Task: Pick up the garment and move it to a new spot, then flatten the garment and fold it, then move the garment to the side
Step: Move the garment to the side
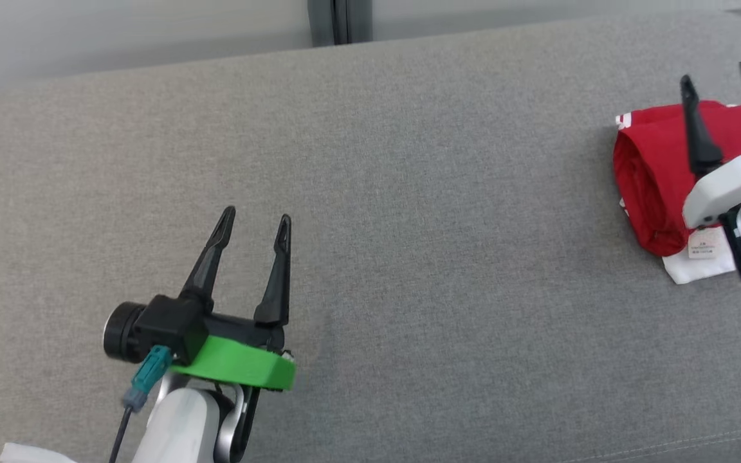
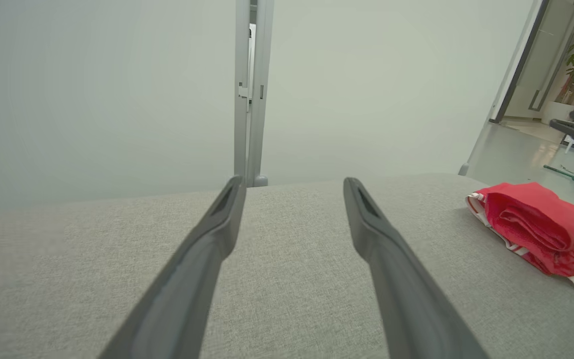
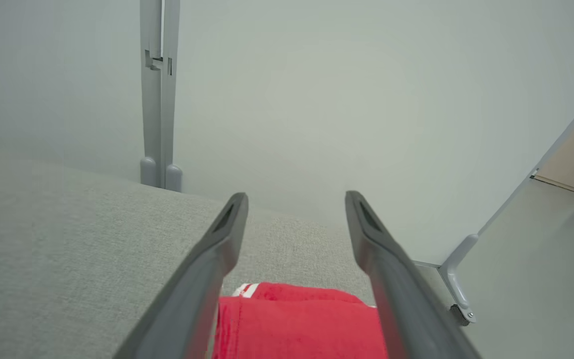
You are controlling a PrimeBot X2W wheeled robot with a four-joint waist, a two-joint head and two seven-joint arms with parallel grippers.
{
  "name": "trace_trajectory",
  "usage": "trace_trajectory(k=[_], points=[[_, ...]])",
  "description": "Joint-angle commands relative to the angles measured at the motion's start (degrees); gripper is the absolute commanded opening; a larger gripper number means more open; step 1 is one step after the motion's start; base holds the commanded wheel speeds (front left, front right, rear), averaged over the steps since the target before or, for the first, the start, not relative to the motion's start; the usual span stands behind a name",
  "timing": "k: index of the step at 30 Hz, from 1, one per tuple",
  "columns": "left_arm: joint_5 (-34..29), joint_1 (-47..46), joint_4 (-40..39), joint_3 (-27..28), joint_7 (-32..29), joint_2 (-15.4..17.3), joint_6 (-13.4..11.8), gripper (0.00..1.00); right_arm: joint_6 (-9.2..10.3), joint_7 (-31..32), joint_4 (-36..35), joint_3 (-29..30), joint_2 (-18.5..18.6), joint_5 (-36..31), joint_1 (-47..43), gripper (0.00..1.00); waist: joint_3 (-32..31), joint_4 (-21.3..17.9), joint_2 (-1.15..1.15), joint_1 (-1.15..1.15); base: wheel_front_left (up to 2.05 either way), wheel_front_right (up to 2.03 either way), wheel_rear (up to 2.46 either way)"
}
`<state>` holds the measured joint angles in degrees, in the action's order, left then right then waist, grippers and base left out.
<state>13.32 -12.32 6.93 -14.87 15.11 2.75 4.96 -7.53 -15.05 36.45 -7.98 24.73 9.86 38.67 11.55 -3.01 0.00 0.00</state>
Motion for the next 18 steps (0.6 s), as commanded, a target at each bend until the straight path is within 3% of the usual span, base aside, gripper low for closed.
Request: trace_trajectory(k=[1, 11, 18], points=[[-0.5, 1.6, -0.1, 0.7, 0.0, 0.3, -0.3, 1.0, 0.09, -0.1, -2.1, -0.3, -0.9, 1.0, -2.4, 1.0, -5.3, 2.0, 0.0, 0.0, 0.0, 0.0, 0.0], [-0.2, 8.4, 0.1, 3.9, 0.0, 0.3, -1.4, 1.0, 0.09, -0.1, -15.7, 2.6, -10.2, 3.7, -17.2, 1.0, -12.0, 3.8, 0.0, 0.0, 0.0, 0.0, 0.0], [-0.1, 12.0, 0.5, 4.5, 0.0, 0.3, -2.4, 1.0, 0.06, -0.1, -23.9, 5.1, -16.7, 1.5, -28.2, 1.0, -13.9, 4.3, 0.0, 0.0, 0.0, 0.0, 0.0]])
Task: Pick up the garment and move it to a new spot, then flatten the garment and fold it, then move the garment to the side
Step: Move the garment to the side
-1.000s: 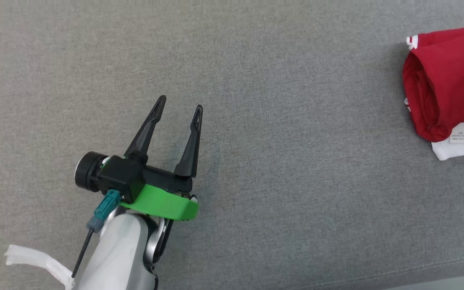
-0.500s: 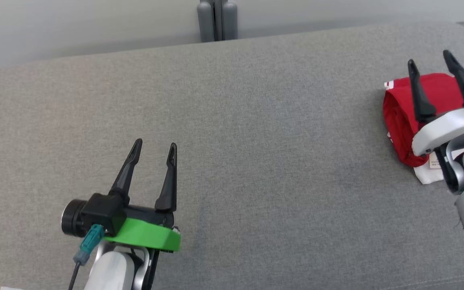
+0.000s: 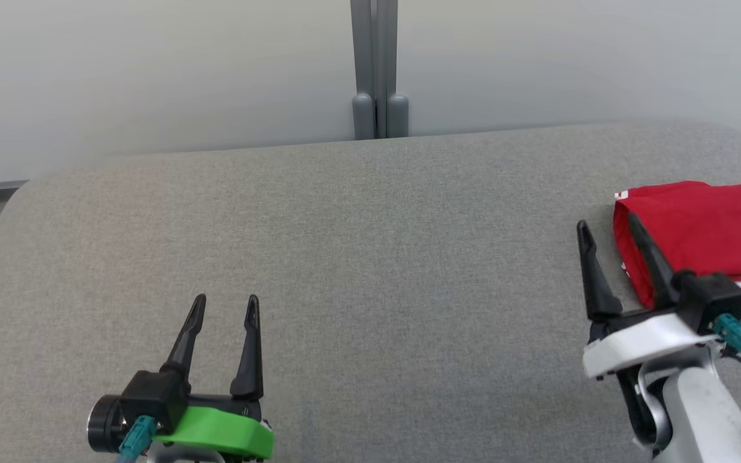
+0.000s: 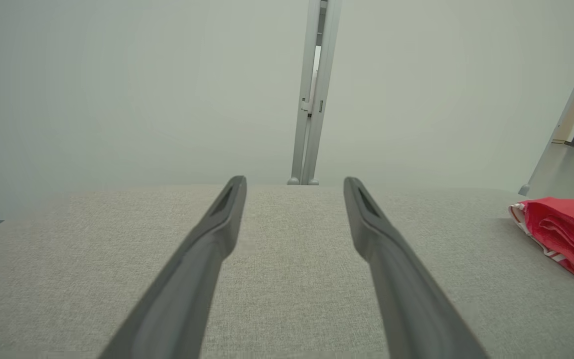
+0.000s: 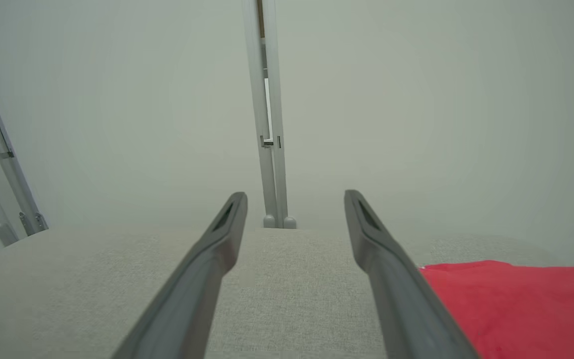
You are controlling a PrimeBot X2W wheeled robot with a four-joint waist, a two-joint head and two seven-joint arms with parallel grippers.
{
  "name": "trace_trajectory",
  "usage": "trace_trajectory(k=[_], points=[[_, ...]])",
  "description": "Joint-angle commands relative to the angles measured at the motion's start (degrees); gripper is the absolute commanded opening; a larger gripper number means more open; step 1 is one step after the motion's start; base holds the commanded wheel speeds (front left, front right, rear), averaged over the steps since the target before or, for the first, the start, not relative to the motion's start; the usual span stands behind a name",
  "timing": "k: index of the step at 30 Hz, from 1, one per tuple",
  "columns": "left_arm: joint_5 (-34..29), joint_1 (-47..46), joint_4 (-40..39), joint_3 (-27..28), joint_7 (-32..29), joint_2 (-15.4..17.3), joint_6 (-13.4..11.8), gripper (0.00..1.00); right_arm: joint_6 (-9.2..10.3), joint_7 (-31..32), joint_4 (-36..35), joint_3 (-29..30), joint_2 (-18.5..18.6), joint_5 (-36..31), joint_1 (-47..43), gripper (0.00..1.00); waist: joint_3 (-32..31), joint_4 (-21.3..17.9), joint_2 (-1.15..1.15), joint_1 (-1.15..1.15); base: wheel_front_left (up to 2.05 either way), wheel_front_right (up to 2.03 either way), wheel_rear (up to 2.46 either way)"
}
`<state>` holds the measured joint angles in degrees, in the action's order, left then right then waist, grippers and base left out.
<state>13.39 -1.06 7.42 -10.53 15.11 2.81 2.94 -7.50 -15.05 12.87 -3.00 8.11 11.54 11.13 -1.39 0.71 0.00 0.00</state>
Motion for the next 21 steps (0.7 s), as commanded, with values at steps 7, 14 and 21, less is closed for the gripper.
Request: trace_trajectory(k=[7, 14, 21], points=[[0.2, 3.5, -0.5, 1.0, 0.0, 0.2, -1.4, 1.0, 0.02, -0.1, -4.2, 0.2, -3.9, -1.9, -7.7, 1.0, -2.0, 0.0, 0.0, 0.0, 0.0, 0.0, 0.0], [-0.1, 4.1, -0.4, 2.0, 0.0, 0.2, -2.4, 1.0, 0.02, -0.1, -4.4, 0.4, -4.9, -2.7, -9.4, 1.0, -2.5, -0.5, 0.0, 0.0, 0.0, 0.0, 0.0], [0.2, 3.9, -0.3, 2.3, 0.0, 0.2, -3.2, 1.0, 0.02, -0.1, -4.4, 0.8, -5.1, -2.8, -8.9, 1.0, -2.4, -0.7, 0.0, 0.0, 0.0, 0.0, 0.0]])
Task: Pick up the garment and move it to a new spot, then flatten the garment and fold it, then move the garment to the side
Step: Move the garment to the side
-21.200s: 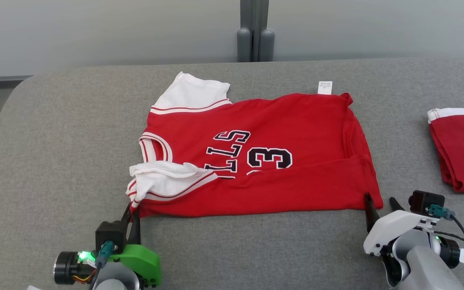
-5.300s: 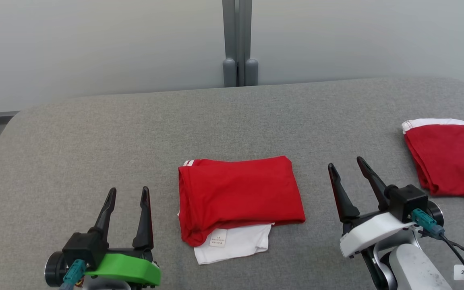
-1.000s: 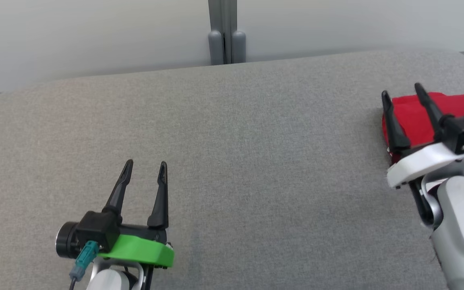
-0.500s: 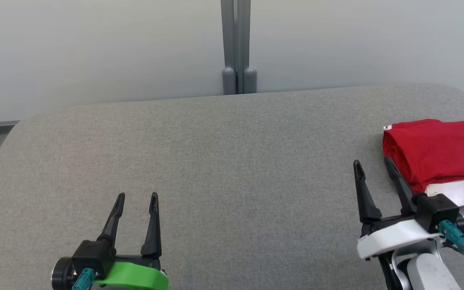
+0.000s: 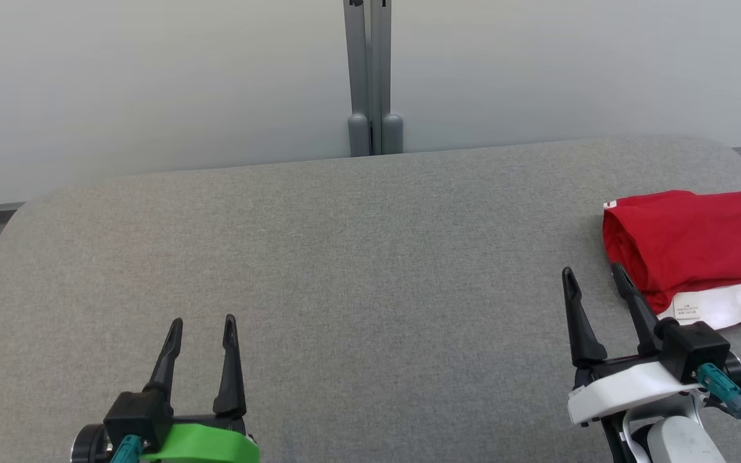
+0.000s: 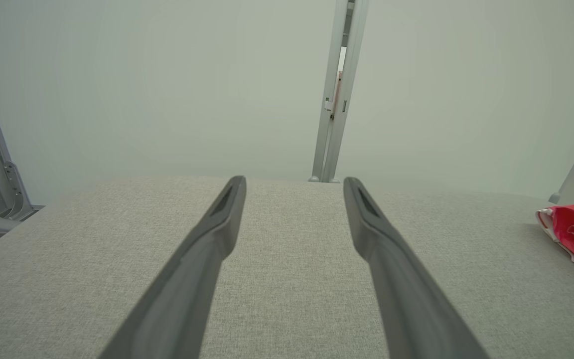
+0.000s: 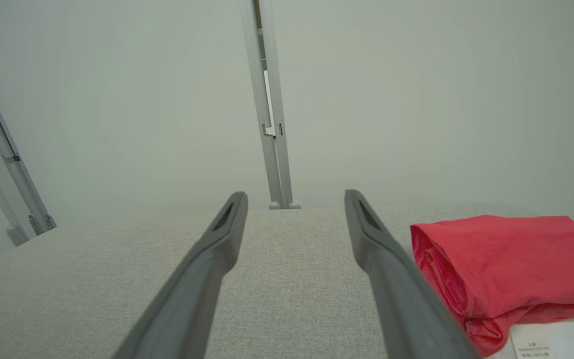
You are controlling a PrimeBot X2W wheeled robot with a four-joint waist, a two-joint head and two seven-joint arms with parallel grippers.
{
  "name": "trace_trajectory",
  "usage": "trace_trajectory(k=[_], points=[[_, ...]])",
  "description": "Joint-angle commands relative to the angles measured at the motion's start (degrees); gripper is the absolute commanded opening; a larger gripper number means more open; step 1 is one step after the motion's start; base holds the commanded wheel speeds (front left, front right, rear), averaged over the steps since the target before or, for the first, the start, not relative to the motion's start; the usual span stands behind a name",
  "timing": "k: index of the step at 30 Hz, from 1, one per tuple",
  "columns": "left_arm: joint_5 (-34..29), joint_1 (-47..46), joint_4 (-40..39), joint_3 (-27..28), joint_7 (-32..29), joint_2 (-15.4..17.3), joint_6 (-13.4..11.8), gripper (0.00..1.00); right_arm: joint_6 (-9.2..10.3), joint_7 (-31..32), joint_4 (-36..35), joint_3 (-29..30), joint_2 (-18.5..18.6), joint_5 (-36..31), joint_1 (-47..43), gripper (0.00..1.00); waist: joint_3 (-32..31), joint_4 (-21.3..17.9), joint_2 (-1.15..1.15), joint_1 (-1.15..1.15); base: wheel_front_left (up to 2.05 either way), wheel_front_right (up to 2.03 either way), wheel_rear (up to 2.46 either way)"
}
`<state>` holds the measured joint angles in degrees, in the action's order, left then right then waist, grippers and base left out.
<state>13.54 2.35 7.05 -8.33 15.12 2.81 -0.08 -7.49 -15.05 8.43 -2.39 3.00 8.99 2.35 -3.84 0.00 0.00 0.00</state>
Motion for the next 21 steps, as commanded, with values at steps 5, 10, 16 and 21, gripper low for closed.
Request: trace_trajectory(k=[5, 10, 16, 21], points=[[0.4, 0.3, 0.6, 0.2, 0.0, 0.2, 0.1, 1.0, 0.01, -0.1, 0.1, 0.3, -0.1, -0.5, -0.3, 1.0, 0.2, 0.1, 0.0, 0.0, 0.0, 0.0, 0.0], [1.1, 0.1, 0.2, 0.4, 0.0, 0.2, 0.6, 1.0, 0.01, -0.1, 0.3, 0.3, -0.1, -0.4, -0.2, 1.0, 0.3, 0.1, 0.0, 0.0, 0.0, 0.0, 0.0], [1.3, 0.1, -1.0, 0.7, 0.0, 0.2, 0.9, 1.0, 0.01, -0.1, -0.1, -0.4, -0.1, -0.3, 0.4, 1.0, 0.6, 0.1, 0.0, 0.0, 0.0, 0.0, 0.0], [3.2, 0.5, -0.8, 0.5, 0.0, 0.2, 2.1, 1.0, 0.01, -0.1, -0.1, -0.9, -0.1, 0.1, 0.5, 1.0, 0.8, -0.1, 0.0, 0.0, 0.0, 0.0, 0.0]])
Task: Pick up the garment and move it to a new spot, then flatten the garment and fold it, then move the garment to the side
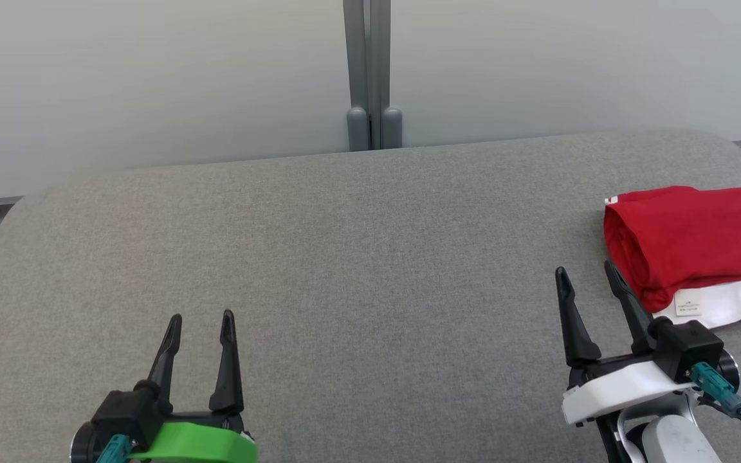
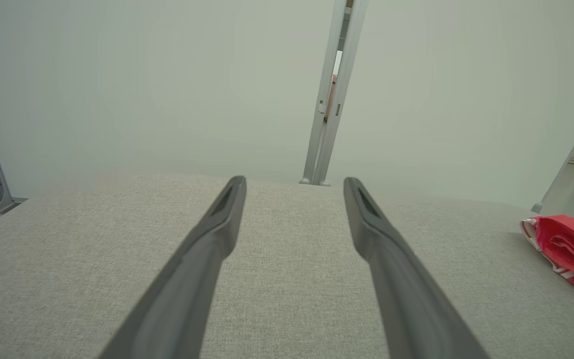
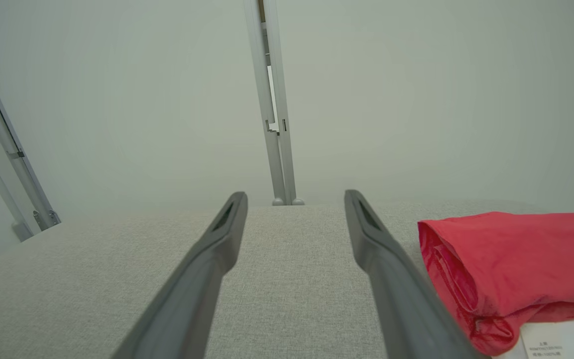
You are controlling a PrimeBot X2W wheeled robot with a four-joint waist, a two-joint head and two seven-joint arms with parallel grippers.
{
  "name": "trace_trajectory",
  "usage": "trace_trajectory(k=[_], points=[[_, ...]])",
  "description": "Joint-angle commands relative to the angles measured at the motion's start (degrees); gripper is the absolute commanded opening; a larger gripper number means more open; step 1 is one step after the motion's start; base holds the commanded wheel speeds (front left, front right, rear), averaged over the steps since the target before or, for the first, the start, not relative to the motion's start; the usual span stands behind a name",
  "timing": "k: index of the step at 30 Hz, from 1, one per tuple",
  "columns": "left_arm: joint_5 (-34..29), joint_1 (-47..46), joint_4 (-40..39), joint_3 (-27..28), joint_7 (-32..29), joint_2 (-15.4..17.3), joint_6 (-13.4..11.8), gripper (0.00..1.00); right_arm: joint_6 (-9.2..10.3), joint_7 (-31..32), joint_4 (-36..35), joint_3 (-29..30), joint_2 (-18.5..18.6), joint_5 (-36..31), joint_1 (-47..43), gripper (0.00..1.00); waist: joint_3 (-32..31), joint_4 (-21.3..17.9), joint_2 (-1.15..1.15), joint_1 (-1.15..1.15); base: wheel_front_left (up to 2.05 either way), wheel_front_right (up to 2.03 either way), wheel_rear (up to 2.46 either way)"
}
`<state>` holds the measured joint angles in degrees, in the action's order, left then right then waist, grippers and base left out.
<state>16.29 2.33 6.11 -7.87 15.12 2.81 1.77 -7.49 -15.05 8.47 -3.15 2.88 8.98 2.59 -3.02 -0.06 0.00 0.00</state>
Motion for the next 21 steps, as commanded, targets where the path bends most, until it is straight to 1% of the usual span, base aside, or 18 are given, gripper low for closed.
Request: trace_trajectory(k=[1, 9, 15, 21], points=[[0.3, 0.5, 0.2, 0.1, 0.0, 0.2, 0.4, 1.0, 0.01, -0.1, -0.1, -0.1, 0.1, 0.1, 0.3, 1.0, 0.1, 0.0, 0.0, 0.0, 0.0, 0.0, 0.0], [3.1, 0.1, -0.8, 0.8, 0.0, 0.2, 1.3, 1.0, 0.01, -0.1, -0.3, -0.3, 0.0, 0.5, 0.4, 1.0, 0.4, -0.1, 0.0, 0.0, 0.0, 0.0, 0.0], [2.3, -0.3, 0.0, 0.5, 0.0, 0.2, 1.4, 1.0, 0.01, -0.1, -0.4, -0.7, 0.0, 0.8, 0.8, 1.0, 0.9, 0.0, 0.0, 0.0, 0.0, 0.0, 0.0], [2.8, -0.4, -0.7, 0.1, 0.0, 0.2, 2.9, 1.0, 0.01, -0.1, -0.5, -0.6, 0.1, 0.9, 0.6, 1.0, 1.3, 0.1, 0.0, 0.0, 0.0, 0.0, 0.0]])
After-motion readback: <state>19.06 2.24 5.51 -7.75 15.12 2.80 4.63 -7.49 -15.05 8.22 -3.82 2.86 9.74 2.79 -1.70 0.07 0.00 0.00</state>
